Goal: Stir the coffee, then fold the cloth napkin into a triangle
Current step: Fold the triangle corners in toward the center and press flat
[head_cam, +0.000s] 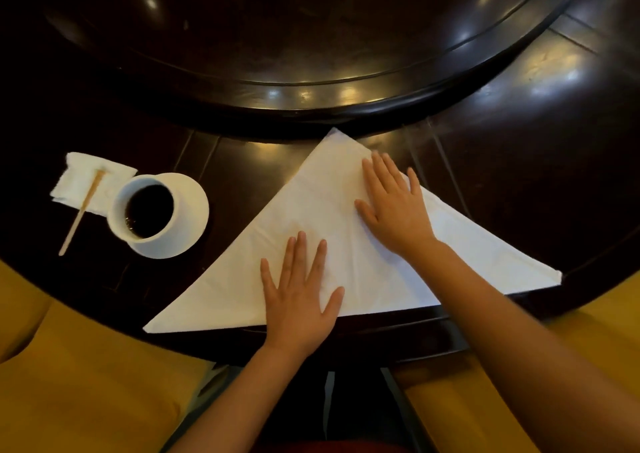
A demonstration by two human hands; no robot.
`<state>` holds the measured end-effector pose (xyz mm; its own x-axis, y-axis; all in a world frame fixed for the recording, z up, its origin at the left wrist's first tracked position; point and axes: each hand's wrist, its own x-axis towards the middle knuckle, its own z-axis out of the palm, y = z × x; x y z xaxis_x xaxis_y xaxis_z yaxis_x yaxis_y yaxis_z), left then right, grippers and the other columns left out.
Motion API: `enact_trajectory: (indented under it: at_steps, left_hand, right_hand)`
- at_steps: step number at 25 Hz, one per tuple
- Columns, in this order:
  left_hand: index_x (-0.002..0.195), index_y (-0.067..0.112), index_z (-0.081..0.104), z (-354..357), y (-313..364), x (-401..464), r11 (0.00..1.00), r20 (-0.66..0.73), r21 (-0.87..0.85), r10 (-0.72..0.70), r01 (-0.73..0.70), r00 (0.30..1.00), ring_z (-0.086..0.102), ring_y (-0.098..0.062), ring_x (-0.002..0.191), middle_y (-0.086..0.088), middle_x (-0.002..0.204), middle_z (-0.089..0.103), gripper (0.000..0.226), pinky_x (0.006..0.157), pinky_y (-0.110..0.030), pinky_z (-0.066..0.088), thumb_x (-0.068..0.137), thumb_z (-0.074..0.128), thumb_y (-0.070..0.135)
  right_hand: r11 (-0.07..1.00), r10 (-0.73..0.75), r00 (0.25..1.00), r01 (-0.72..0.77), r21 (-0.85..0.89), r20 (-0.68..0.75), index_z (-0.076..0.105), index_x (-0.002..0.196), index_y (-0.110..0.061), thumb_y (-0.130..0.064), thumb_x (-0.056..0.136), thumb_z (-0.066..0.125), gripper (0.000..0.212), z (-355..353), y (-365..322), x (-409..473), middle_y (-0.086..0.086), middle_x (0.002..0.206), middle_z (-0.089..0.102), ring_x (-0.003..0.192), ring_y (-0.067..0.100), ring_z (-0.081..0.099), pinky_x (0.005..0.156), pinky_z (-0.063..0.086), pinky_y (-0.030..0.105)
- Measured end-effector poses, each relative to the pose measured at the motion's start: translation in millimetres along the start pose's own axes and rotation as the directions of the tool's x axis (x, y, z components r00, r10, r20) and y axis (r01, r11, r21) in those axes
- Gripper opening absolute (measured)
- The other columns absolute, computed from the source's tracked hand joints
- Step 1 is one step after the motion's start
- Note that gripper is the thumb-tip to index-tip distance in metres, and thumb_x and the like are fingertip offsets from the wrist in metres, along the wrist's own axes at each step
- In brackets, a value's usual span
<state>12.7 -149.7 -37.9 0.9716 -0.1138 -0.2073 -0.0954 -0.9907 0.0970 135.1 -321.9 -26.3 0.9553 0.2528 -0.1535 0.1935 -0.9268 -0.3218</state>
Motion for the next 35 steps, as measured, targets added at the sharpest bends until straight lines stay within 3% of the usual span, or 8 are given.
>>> enact_trajectory:
  at_steps: [3, 8, 17, 21, 25, 29, 32, 35]
  left_hand:
    - [0.149, 0.022, 0.011, -3, 30, 10, 0.992, -0.024, -0.026, 0.124, -0.124, 0.992, 0.012, -0.03, 0.142, -0.012, 0.156, 0.016, 0.071, 0.106, -0.061, 0.01, 0.089, 0.026, 0.057]
    - [0.143, 0.026, -0.026, 9, 60, 30, 0.964, 0.047, 0.075, 0.252, -0.255, 0.967, -0.017, -0.024, 0.141, -0.006, 0.153, -0.022, 0.076, 0.11, -0.052, -0.008, 0.092, 0.02, 0.057]
    - [0.148, 0.022, 0.011, 4, 66, 34, 0.95, 0.038, 0.095, 0.294, -0.296, 0.955, 0.011, -0.029, 0.143, -0.01, 0.155, 0.009, 0.07, 0.11, -0.055, 0.012, 0.088, 0.026, 0.054]
    - [0.147, 0.021, 0.014, 3, 66, 34, 0.952, 0.028, 0.09, 0.292, -0.293, 0.956, 0.015, -0.03, 0.142, -0.011, 0.155, 0.013, 0.067, 0.109, -0.057, 0.016, 0.09, 0.032, 0.052]
    - [0.147, 0.019, 0.019, 3, 67, 35, 0.949, 0.027, 0.102, 0.297, -0.298, 0.954, 0.015, -0.029, 0.141, -0.011, 0.154, 0.015, 0.069, 0.108, -0.057, 0.014, 0.089, 0.036, 0.052]
    - [0.147, 0.019, 0.021, 2, 66, 35, 0.951, 0.027, 0.06, 0.301, -0.302, 0.953, 0.018, -0.029, 0.14, -0.011, 0.154, 0.02, 0.068, 0.108, -0.056, 0.016, 0.09, 0.024, 0.056]
    - [0.146, 0.017, 0.021, -2, 65, 33, 0.962, -0.015, -0.07, 0.262, -0.262, 0.965, 0.022, -0.032, 0.138, -0.013, 0.152, 0.024, 0.066, 0.106, -0.057, 0.019, 0.093, 0.009, 0.056]
    - [0.146, 0.015, 0.017, -6, 62, 31, 0.952, -0.098, -0.217, 0.197, -0.214, 0.975, 0.026, -0.035, 0.135, -0.013, 0.15, 0.02, 0.065, 0.103, -0.06, 0.021, 0.095, 0.006, 0.054]
  right_hand:
    - [0.981, 0.195, 0.98, -0.195, 0.008, -0.05, 0.023, 0.144, -0.014, -0.035, 0.091, 0.051, 0.063, -12, 29, -68, 0.011, 0.153, 0.025, 0.141, 0.028, 0.018, 0.113, 0.007, 0.046]
    - [0.829, 0.526, 0.849, -0.525, -0.192, -0.051, 0.032, 0.141, -0.014, -0.036, 0.086, 0.06, 0.065, -37, 88, -133, 0.016, 0.144, 0.04, 0.132, 0.034, 0.035, 0.108, 0.028, 0.051]
    - [0.755, 0.64, 0.768, -0.635, -0.168, -0.023, 0.056, 0.11, -0.018, -0.04, 0.081, 0.063, 0.037, -50, 117, -152, 0.007, 0.109, 0.053, 0.106, 0.027, 0.046, 0.096, 0.034, 0.045]
    - [0.814, 0.576, 0.807, -0.58, -0.007, 0.129, 0.051, 0.098, -0.021, -0.029, 0.087, 0.057, 0.014, -70, 117, -150, -0.004, 0.085, 0.055, 0.087, 0.019, 0.056, 0.088, 0.041, 0.038]
    - [0.795, 0.411, 0.859, -0.502, 0.341, 0.307, 0.041, 0.111, -0.038, -0.021, 0.083, 0.064, 0.04, -115, 106, -140, -0.007, 0.069, 0.056, 0.056, 0.005, 0.055, 0.047, 0.042, 0.016]
    - [0.724, 0.16, 0.948, -0.303, 0.619, 0.276, 0.061, 0.089, -0.031, -0.013, 0.081, 0.064, 0.02, -148, 87, -114, -0.006, 0.076, 0.062, 0.064, -0.001, 0.057, 0.055, 0.046, 0.012]
    - [0.635, 0.07, 0.938, -0.303, 0.71, 0.338, 0.065, 0.084, -0.022, -0.023, 0.073, 0.072, 0.013, -154, 72, -86, -0.003, 0.087, 0.07, 0.08, 0.006, 0.066, 0.067, 0.054, 0.021]
    - [0.763, -0.025, 0.91, -0.25, 0.597, 0.413, 0.062, 0.094, -0.027, -0.019, 0.072, 0.074, 0.027, -147, 63, -55, -0.003, 0.089, 0.068, 0.083, 0.009, 0.064, 0.074, 0.053, 0.024]
